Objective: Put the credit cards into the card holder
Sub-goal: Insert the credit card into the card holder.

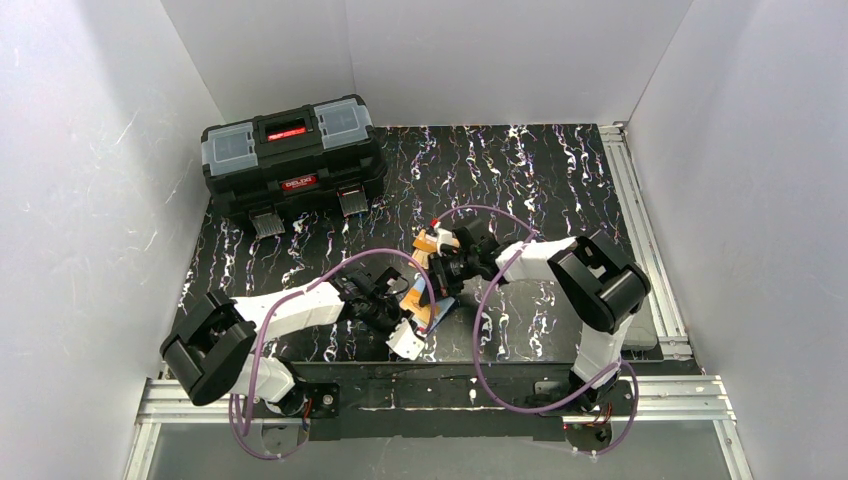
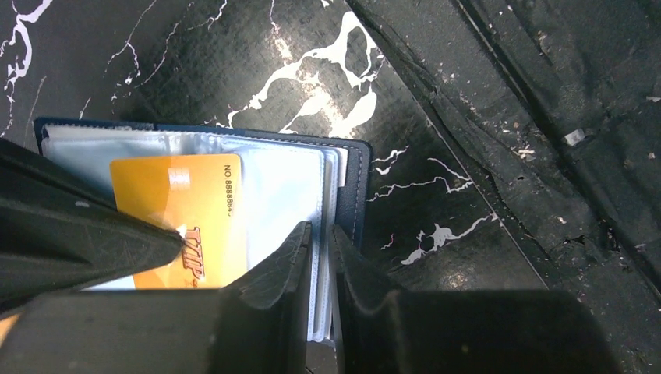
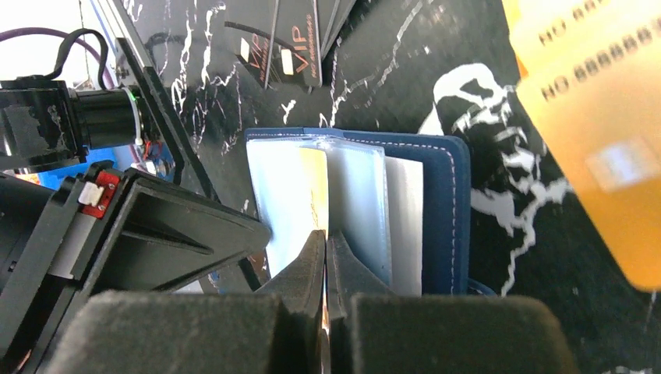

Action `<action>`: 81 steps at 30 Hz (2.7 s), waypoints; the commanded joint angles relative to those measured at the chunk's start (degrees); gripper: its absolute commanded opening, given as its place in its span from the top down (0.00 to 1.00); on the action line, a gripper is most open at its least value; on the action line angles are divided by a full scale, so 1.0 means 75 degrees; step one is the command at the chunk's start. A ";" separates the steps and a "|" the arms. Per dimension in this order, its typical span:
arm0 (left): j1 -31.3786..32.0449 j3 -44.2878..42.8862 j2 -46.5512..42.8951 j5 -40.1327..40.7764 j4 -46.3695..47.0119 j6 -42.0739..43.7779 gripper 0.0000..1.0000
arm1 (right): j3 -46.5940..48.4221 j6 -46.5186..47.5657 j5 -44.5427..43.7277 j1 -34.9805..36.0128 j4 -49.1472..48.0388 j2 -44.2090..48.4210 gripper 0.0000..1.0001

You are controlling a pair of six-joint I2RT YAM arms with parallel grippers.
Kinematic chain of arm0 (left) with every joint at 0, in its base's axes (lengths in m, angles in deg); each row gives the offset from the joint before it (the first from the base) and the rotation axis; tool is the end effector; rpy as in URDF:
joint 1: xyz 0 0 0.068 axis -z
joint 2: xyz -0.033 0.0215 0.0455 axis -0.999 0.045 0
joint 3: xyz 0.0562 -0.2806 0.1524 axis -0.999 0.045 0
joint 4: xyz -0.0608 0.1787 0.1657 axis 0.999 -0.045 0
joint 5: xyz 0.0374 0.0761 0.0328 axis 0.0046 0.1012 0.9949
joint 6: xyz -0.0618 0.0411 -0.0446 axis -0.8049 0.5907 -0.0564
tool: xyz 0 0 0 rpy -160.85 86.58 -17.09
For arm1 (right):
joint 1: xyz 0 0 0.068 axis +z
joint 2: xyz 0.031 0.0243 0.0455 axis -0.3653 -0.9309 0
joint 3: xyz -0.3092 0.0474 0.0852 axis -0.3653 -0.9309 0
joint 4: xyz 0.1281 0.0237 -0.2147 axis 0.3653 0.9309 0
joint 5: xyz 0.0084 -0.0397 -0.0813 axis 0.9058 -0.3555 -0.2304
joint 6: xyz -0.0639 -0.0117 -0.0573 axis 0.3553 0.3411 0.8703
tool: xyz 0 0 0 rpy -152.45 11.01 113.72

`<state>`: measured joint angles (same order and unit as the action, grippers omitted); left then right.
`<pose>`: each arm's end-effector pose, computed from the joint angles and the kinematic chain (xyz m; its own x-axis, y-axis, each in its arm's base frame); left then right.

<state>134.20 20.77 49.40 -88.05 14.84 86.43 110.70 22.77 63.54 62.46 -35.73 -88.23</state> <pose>0.1332 -0.2007 0.1927 0.6831 0.4959 -0.5361 0.7228 -0.5639 0.3994 0.2528 0.2812 0.1692 -0.8680 -0.2591 -0.4236 -0.4956 0.5044 0.7071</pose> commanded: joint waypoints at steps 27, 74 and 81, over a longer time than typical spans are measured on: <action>0.0008 0.0191 -0.0873 0.0434 -0.1380 -0.0406 0.70 | 0.0216 0.0802 -0.0863 0.0404 0.0822 0.0195 0.77; -0.0445 -0.0342 0.0083 0.0385 -0.1669 -0.0159 0.81 | -0.1121 -0.0524 -0.1284 -0.0084 -0.1732 0.1322 0.99; -0.0444 -0.0433 0.0204 0.0388 -0.1739 -0.0067 0.82 | -0.1347 -0.1422 -0.1099 -0.0139 -0.2944 0.0914 0.99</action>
<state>131.01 18.48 49.81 -83.44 5.29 85.03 101.72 17.29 53.77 61.30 -48.07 -79.97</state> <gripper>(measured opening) 0.186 0.025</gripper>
